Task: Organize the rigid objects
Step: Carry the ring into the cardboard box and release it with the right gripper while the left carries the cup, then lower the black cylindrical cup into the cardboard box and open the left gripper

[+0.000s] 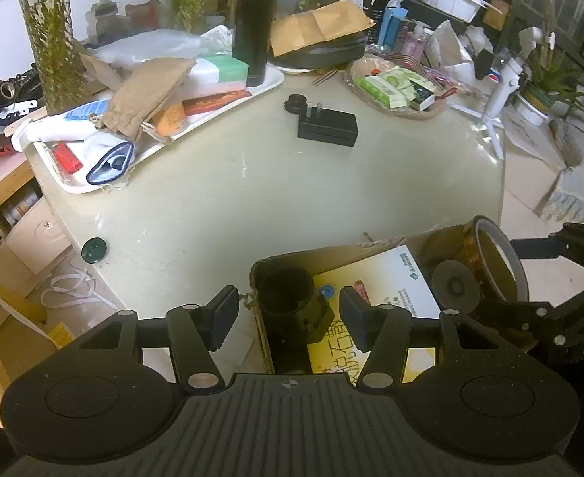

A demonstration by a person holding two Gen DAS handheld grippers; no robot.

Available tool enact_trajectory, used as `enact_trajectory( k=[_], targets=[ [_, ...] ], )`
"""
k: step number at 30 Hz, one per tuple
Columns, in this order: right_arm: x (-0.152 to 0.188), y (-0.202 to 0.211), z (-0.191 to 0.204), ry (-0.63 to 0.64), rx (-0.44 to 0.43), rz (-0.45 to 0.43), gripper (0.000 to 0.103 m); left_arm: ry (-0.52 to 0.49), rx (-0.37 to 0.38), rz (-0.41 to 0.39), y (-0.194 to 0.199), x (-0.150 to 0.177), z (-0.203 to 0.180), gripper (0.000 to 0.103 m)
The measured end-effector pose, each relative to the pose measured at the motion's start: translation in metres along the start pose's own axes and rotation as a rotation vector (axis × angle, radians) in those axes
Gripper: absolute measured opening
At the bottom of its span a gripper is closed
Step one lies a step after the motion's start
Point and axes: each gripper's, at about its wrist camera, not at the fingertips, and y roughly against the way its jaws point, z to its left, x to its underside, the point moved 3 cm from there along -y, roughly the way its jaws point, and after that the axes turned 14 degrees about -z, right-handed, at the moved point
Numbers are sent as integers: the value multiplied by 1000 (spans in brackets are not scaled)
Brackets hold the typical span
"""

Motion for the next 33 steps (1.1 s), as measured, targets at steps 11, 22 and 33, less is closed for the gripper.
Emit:
enact_trajectory(
  k=[11, 22, 33],
  targets=[
    [3, -4, 9, 40, -22, 23, 103, -9, 2, -1, 0, 0, -1, 55],
    [-2, -4, 3, 22, 11, -1, 103, -11, 5, -19, 2, -4, -1, 55],
    [-15, -16, -2, 96, 38, -24, 103, -44, 31, -49, -9, -16, 3, 55]
  ],
)
